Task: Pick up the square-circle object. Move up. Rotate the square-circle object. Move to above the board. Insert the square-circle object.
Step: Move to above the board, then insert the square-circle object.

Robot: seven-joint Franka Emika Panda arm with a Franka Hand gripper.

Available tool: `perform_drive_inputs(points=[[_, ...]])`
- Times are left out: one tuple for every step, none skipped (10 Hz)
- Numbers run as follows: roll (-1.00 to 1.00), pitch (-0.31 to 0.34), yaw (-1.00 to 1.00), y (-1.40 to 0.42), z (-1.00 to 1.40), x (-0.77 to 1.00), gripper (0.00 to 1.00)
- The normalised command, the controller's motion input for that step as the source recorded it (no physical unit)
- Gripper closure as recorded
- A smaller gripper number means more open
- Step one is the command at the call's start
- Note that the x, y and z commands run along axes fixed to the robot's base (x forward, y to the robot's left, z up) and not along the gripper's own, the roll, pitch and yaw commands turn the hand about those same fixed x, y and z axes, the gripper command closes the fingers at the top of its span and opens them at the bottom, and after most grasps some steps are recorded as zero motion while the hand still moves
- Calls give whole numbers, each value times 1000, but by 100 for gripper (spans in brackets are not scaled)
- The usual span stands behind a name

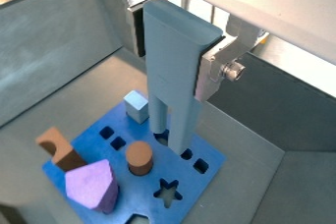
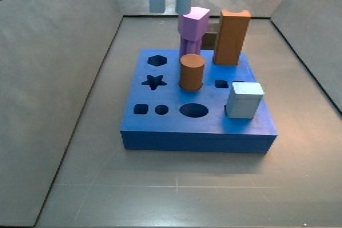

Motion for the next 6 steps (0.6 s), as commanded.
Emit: perform_drive_inputs(points=[[156,131,211,-37,10,75,100],[0,-21,0,0,-17,0,100],[40,0,0,0,-283,0,100],[69,-56,0,-137,-666,-29,100],[13,-160,0,-311,-837,-54,100],[-49,-257,89,-380,-626,-77,100]])
